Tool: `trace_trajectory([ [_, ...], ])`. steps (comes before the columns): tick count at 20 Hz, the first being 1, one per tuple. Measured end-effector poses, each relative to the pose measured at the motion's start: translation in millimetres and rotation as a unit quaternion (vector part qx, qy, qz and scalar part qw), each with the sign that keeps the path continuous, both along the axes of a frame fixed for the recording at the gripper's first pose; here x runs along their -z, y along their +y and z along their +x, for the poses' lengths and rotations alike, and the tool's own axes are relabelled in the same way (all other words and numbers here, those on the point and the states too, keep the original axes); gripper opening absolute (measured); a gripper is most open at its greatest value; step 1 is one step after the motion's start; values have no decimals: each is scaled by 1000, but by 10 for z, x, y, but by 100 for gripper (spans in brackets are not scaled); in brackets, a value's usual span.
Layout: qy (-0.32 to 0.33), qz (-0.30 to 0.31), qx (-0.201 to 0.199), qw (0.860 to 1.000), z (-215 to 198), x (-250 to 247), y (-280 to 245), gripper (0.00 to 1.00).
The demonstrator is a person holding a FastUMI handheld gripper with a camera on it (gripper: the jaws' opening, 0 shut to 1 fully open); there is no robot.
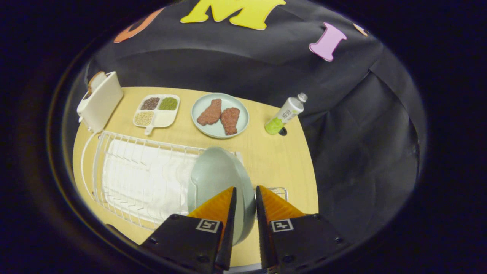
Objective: Take the plate from the dish rack, then take the spoon from the basket and place it into the plate.
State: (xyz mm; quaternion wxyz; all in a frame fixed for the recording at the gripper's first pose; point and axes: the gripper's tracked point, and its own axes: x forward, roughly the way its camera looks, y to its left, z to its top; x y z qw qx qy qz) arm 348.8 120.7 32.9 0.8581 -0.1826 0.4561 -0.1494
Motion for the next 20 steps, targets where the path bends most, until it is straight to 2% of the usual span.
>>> trace_trajectory([
  [1, -2, 0, 2, 1000, 18, 10, -3, 26],
  [3, -2, -5, -4, 1000, -11, -3, 55, 22],
  [8, -35, -64, 9, 997, -153, -197, 131, 16],
  [12, -99, -153, 35, 983, -261, -576, 80, 16],
  [16, -104, -157, 32, 982, -475, -603, 37, 15],
  [20, -120, -109, 19, 987, -735, -630, -43, 16],
])
